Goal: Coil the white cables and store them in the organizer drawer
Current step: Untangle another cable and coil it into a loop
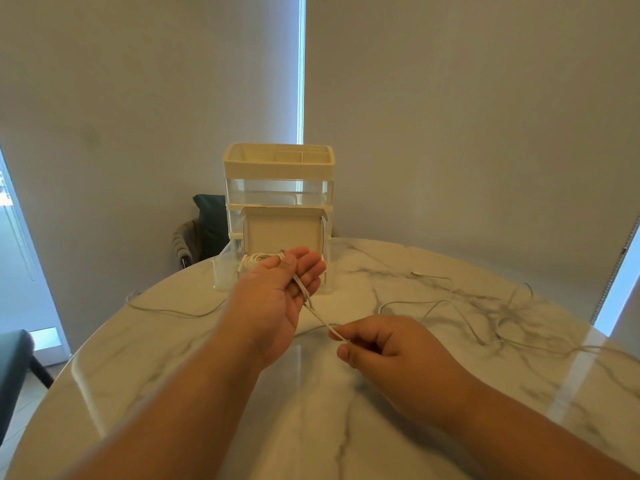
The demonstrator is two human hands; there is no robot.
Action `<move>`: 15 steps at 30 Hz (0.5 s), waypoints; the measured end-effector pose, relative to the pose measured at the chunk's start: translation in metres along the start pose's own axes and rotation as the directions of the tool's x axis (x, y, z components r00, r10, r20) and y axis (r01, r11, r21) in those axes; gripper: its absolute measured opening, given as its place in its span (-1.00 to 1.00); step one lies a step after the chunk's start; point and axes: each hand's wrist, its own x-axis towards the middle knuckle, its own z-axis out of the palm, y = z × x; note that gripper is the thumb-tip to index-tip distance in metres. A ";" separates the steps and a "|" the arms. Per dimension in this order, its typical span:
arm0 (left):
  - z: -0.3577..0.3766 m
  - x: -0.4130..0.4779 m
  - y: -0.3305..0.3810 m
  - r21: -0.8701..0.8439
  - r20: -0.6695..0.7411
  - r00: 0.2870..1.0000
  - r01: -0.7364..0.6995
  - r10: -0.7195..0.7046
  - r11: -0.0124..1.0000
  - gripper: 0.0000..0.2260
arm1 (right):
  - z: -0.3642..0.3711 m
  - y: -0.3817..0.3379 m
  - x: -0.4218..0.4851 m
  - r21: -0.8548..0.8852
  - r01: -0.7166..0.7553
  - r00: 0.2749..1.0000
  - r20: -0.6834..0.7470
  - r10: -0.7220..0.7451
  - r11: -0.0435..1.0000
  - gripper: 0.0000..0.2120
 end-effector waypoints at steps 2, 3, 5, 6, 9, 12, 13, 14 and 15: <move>0.000 0.001 -0.001 0.041 0.005 1.000 0.001 -0.001 0.999 -0.78 | 0.000 -0.001 0.001 -0.053 0.024 1.000 -0.012 -0.024 0.998 -0.78; 0.000 0.002 -0.003 0.061 0.001 1.000 -0.002 0.002 0.998 -0.79 | 0.000 -0.001 0.001 -0.082 0.031 0.999 -0.024 -0.033 0.996 -0.85; 0.000 0.003 -0.006 0.106 -0.007 1.000 -0.011 0.012 0.994 -0.80 | -0.001 -0.001 0.002 -0.130 0.052 0.997 -0.043 -0.058 0.990 -0.91; 0.000 0.002 -0.007 0.134 -0.004 1.000 -0.018 0.019 0.991 -0.80 | -0.001 -0.001 0.002 -0.142 0.065 0.996 -0.046 -0.072 0.988 -0.90; 0.002 -0.001 -0.013 0.280 0.047 0.997 -0.071 0.060 0.957 -0.82 | -0.002 -0.004 0.001 -0.205 0.099 0.993 -0.036 -0.109 0.974 -0.89; 0.003 -0.004 -0.019 0.428 0.111 0.990 -0.131 0.092 0.894 -0.85 | -0.004 -0.005 0.001 -0.281 0.106 0.991 -0.047 -0.124 0.954 -0.84; 0.003 -0.005 -0.020 0.465 0.134 0.987 -0.143 0.091 0.874 -0.85 | -0.006 -0.005 0.001 -0.296 0.103 0.991 -0.056 -0.125 0.950 -0.83; 0.003 -0.005 -0.021 0.503 0.155 0.984 -0.154 0.087 0.851 -0.85 | -0.007 -0.006 0.001 -0.306 0.102 0.990 -0.065 -0.128 0.947 -0.84; 0.003 -0.006 -0.023 0.536 0.172 0.982 -0.161 0.079 0.829 -0.85 | -0.009 -0.007 0.001 -0.319 0.103 0.989 -0.070 -0.132 0.942 -0.84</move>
